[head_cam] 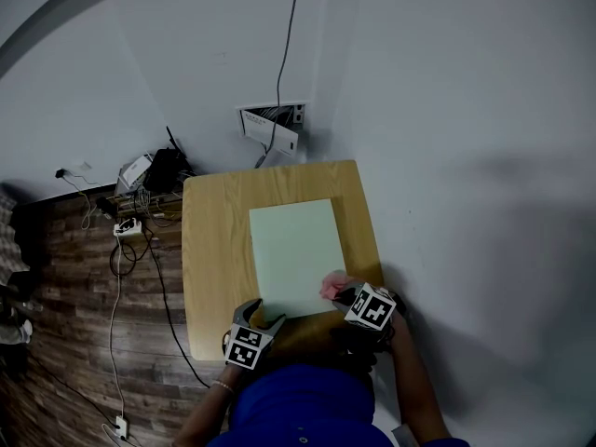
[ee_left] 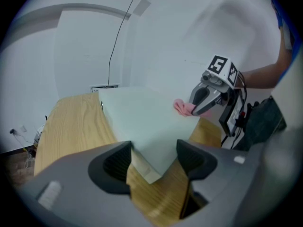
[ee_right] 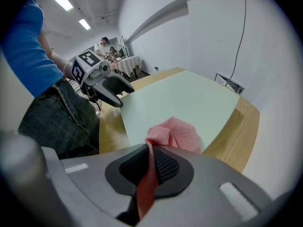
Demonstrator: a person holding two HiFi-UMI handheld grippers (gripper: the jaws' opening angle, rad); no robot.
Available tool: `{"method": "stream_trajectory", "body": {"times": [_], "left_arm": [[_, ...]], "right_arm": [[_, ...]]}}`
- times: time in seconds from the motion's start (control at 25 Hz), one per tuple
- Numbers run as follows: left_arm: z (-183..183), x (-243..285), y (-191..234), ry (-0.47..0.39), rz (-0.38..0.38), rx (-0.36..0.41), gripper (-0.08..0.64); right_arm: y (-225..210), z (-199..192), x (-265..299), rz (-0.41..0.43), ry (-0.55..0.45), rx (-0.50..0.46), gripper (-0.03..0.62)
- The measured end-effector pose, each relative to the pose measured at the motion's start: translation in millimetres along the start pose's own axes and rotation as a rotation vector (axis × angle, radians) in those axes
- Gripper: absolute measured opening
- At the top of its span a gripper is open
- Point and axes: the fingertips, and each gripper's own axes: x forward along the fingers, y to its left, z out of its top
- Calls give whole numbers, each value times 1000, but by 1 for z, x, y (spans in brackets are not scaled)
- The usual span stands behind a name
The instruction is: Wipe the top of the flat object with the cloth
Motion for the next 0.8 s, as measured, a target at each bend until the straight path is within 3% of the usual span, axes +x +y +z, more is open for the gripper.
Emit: {"method": "stream_trajectory", "body": {"times": [0.2,0.32,0.56,0.8], "left_arm": [[1,0,-1,-5,-18,-10,301],[11,-6,-1,-26,-14,12,292],[72,-35,1,-232,3,18,233],[130,-76,-4,-469,-7,21,103]], "right_arm": [[-1,4,-4,-2,-61,6,14],[-7,23,-21,-49,-164,18,14],[-12,75,-69,-118,-392,31,14],[-4,110,-109,-163,-540,6,14]]}}
